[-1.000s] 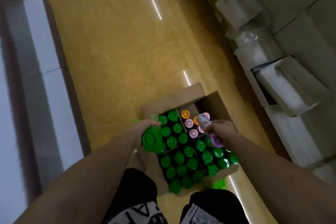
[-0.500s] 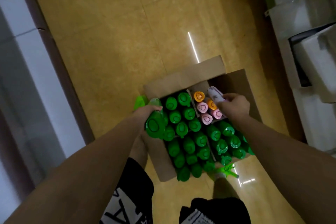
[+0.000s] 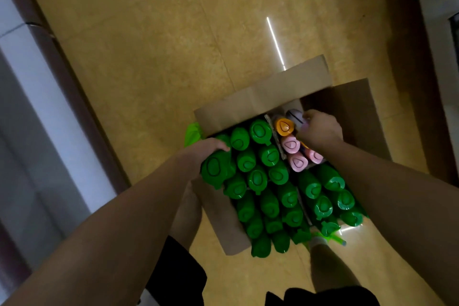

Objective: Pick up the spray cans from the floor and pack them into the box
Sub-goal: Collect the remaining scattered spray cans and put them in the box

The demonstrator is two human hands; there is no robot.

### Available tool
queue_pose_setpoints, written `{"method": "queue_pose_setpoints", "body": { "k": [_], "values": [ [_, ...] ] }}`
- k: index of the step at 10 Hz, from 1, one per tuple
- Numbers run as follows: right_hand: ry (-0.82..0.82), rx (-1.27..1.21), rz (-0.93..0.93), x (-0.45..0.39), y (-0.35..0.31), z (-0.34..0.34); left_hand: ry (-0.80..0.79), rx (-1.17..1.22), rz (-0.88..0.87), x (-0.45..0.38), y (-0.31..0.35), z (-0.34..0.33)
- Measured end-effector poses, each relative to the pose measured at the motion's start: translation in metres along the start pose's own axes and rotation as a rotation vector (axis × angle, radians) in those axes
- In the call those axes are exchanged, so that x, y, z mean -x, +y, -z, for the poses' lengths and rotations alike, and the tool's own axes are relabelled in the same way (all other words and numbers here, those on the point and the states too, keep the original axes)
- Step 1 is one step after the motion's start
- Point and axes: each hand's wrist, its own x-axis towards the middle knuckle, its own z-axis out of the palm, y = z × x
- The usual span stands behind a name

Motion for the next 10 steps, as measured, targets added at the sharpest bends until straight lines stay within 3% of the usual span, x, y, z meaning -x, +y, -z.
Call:
{"method": "queue_pose_setpoints", "body": {
  "k": [5, 7, 8, 10],
  "values": [
    [-0.045, 0.177, 0.146, -0.076, 0.024, -0.054, 0.253, 0.025, -0.112, -0.105, 0.007, -0.017],
    [0.014, 0.142, 0.118, -0.047, 0.021, -0.050, 0.221, -0.078, -0.199, -0.086, 0.002, -0.022],
    [0.023, 0.185, 0.086, -0.012, 0.005, -0.042, 0.325, -0.288, -0.269, -0.054, 0.001, -0.022],
    [0.058, 0.091, 0.121, 0.065, -0.031, -0.010, 0.362, -0.448, -0.461, 0.032, 0.020, -0.029]
  ]
}}
